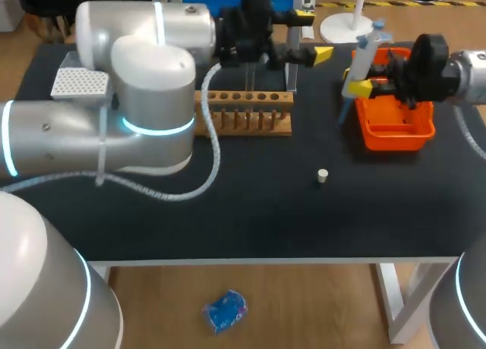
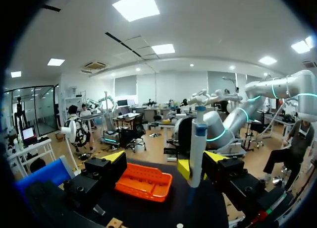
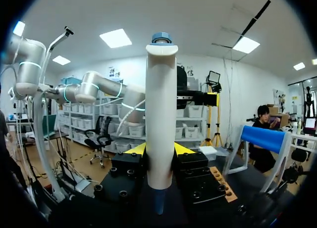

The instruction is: Invert the test tube, pick up the pipette, mount the tip to pipette, aspirate from beaker and dispense into the tube, eject the tip, return the pipette, and cap with the stopper.

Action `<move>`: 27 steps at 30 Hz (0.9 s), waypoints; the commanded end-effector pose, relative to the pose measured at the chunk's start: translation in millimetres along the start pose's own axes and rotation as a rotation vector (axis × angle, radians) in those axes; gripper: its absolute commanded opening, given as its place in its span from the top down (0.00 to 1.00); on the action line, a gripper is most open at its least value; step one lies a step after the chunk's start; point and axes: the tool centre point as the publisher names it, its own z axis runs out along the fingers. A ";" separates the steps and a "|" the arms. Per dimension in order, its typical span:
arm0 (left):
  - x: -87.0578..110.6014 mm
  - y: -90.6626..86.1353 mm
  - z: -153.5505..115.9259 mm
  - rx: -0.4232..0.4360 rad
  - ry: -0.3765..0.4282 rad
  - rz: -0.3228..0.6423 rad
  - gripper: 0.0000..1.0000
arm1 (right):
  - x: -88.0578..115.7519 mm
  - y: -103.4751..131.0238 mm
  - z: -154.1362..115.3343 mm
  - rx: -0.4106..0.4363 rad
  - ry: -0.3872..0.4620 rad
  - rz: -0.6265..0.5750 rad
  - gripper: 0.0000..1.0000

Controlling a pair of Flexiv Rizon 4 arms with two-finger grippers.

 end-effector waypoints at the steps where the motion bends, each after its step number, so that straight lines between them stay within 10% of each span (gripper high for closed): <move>1: 11.3 10.4 -29.2 0.057 -0.079 0.003 0.00 | -6.3 -5.7 5.3 0.027 0.073 0.016 1.00; 18: 11.3 10.4 -29.2 0.057 -0.079 0.003 0.00 | -6.3 -5.7 5.3 0.027 0.073 0.016 1.00; 27: 5.0 24.6 -74.4 0.084 -0.061 -0.017 0.00 | 8.9 -23.1 39.2 0.038 0.083 0.023 1.00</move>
